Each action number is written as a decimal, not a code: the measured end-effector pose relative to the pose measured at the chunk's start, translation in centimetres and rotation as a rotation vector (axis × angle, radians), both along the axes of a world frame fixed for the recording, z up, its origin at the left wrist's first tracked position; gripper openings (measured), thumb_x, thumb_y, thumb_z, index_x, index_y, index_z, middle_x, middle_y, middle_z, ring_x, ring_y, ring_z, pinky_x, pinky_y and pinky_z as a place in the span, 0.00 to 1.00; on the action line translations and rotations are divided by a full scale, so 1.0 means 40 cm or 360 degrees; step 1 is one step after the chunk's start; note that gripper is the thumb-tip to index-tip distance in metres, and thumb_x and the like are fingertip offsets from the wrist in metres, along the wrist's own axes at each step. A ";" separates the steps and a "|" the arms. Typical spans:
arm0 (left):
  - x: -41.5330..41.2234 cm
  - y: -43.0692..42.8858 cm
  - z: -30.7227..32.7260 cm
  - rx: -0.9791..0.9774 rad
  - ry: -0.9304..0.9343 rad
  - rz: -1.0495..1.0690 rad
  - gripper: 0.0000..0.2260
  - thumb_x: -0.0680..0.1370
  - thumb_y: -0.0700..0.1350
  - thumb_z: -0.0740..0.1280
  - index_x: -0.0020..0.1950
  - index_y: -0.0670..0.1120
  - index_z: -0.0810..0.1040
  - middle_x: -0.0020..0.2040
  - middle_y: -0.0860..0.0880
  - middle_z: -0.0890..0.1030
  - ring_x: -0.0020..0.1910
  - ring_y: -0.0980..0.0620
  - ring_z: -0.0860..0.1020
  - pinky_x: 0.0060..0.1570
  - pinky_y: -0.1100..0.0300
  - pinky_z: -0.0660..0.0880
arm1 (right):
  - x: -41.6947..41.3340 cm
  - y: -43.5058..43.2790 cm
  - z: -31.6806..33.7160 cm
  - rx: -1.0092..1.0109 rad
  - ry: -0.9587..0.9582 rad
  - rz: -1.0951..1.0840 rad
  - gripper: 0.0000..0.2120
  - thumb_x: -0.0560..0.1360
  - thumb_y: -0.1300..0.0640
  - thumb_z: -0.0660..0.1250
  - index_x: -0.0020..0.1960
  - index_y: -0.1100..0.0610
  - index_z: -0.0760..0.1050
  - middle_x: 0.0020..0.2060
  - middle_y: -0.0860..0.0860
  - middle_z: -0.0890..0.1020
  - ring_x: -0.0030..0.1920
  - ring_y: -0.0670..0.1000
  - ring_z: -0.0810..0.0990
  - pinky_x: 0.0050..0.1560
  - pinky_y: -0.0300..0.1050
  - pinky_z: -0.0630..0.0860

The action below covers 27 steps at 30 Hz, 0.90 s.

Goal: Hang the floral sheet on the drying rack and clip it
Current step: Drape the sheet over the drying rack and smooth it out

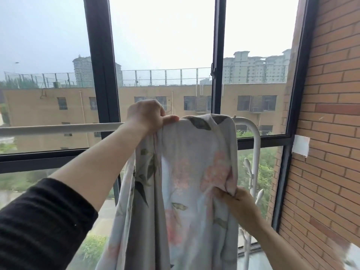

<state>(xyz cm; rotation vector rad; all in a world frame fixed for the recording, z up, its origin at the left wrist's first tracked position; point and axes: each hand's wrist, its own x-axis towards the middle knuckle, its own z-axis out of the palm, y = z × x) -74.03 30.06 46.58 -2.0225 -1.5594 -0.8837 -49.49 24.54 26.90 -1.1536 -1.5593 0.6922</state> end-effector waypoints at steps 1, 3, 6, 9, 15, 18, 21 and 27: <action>-0.001 0.001 0.003 -0.0030 -0.0011 0.0005 0.30 0.70 0.70 0.62 0.35 0.42 0.81 0.30 0.49 0.78 0.34 0.51 0.75 0.35 0.59 0.69 | 0.008 -0.011 0.049 0.0066 0.0041 0.0028 0.08 0.75 0.61 0.68 0.38 0.59 0.82 0.34 0.48 0.82 0.38 0.48 0.79 0.40 0.42 0.73; -0.002 0.005 0.009 -0.0108 -0.0020 -0.0007 0.30 0.71 0.70 0.62 0.35 0.42 0.82 0.31 0.47 0.80 0.34 0.50 0.77 0.34 0.59 0.70 | 0.012 -0.035 0.152 0.0234 0.0077 0.0087 0.09 0.75 0.63 0.67 0.40 0.54 0.82 0.36 0.47 0.83 0.39 0.45 0.78 0.43 0.39 0.73; 0.000 -0.003 0.019 -0.0227 0.0005 -0.0007 0.30 0.71 0.71 0.59 0.26 0.45 0.69 0.25 0.49 0.72 0.26 0.51 0.71 0.30 0.59 0.69 | 0.002 -0.042 0.313 0.0486 0.0048 0.0035 0.07 0.76 0.59 0.66 0.42 0.52 0.81 0.38 0.47 0.82 0.39 0.41 0.78 0.41 0.33 0.72; -0.002 -0.025 0.030 -0.0318 -0.0011 -0.0013 0.29 0.73 0.70 0.55 0.25 0.47 0.61 0.23 0.51 0.64 0.22 0.54 0.62 0.26 0.62 0.62 | -0.017 0.000 0.472 0.0643 0.0069 -0.0013 0.07 0.78 0.54 0.65 0.44 0.51 0.80 0.43 0.51 0.83 0.42 0.46 0.80 0.42 0.36 0.74; -0.010 -0.054 0.025 -0.0365 -0.0060 -0.0141 0.30 0.65 0.74 0.41 0.23 0.47 0.58 0.21 0.52 0.60 0.13 0.57 0.59 0.28 0.64 0.60 | -0.110 0.179 0.669 0.0755 0.0115 0.0056 0.17 0.75 0.46 0.66 0.55 0.58 0.78 0.51 0.56 0.82 0.50 0.52 0.81 0.47 0.42 0.76; -0.019 -0.049 0.029 -0.0370 -0.0159 -0.0150 0.32 0.62 0.79 0.45 0.23 0.49 0.55 0.21 0.54 0.58 0.15 0.55 0.56 0.26 0.62 0.58 | -0.148 0.279 0.636 0.0612 0.0161 0.0123 0.09 0.78 0.53 0.65 0.51 0.57 0.78 0.42 0.51 0.81 0.39 0.43 0.81 0.39 0.35 0.74; -0.018 -0.031 0.018 -0.0323 -0.0042 -0.0008 0.34 0.60 0.78 0.60 0.21 0.48 0.59 0.20 0.54 0.61 0.20 0.54 0.59 0.26 0.59 0.59 | -0.129 0.356 0.555 0.0015 0.0099 0.0378 0.06 0.79 0.61 0.63 0.53 0.61 0.76 0.38 0.52 0.79 0.29 0.40 0.79 0.32 0.33 0.76; -0.004 0.006 0.015 -0.0276 -0.0050 -0.0039 0.33 0.61 0.74 0.66 0.22 0.45 0.62 0.22 0.52 0.61 0.24 0.53 0.61 0.27 0.58 0.57 | -0.084 0.426 0.544 -0.0323 -0.0398 0.0226 0.16 0.72 0.54 0.72 0.56 0.62 0.80 0.48 0.53 0.82 0.46 0.49 0.80 0.56 0.48 0.77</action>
